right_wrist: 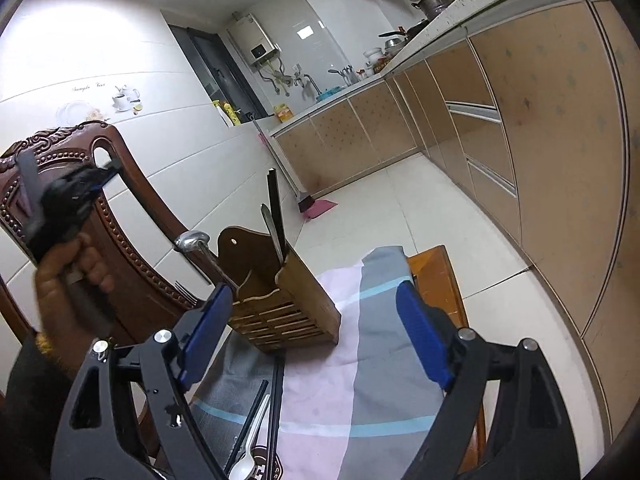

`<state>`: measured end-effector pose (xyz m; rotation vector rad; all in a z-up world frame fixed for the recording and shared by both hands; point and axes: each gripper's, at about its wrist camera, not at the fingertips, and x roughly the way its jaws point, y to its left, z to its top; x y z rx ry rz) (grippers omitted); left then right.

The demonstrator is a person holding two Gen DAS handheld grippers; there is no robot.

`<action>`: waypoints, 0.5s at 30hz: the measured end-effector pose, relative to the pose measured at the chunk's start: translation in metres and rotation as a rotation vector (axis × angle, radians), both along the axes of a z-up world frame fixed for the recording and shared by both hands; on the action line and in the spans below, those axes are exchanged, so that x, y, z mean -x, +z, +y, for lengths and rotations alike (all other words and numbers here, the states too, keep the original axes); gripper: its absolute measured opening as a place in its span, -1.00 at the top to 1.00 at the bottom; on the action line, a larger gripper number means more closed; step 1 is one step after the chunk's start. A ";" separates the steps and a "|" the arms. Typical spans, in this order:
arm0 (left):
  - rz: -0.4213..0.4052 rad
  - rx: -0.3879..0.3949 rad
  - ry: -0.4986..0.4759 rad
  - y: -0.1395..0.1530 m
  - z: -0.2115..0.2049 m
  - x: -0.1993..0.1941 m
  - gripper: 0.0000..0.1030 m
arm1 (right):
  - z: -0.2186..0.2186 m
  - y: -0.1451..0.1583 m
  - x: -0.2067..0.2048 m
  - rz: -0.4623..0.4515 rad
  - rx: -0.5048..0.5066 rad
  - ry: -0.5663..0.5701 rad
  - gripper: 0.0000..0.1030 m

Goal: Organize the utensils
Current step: 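Open the left gripper to release the chopstick into the wooden holder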

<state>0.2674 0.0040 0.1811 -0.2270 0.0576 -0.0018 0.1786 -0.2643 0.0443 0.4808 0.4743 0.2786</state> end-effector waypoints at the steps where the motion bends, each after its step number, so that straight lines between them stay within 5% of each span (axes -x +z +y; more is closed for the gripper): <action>1: 0.007 0.003 0.011 -0.008 0.001 -0.007 0.88 | 0.000 0.000 -0.001 0.000 -0.004 0.001 -0.59; 7: 0.150 0.063 -0.013 -0.062 0.004 -0.038 0.87 | 0.008 -0.002 -0.005 0.013 0.005 0.028 -0.59; 8: 0.190 0.065 -0.018 -0.070 0.004 -0.041 0.67 | 0.010 -0.002 -0.006 0.018 0.005 0.034 -0.59; 9: 0.244 0.067 -0.026 -0.079 0.005 -0.044 0.23 | 0.011 -0.002 -0.008 0.023 0.004 0.042 -0.59; 11: 0.282 0.071 -0.018 -0.086 0.008 -0.040 -0.32 | 0.015 -0.003 -0.009 0.031 0.005 0.057 -0.59; 15: 0.309 0.039 -0.029 -0.080 0.016 -0.001 -0.67 | 0.025 -0.005 -0.010 0.039 0.016 0.094 -0.59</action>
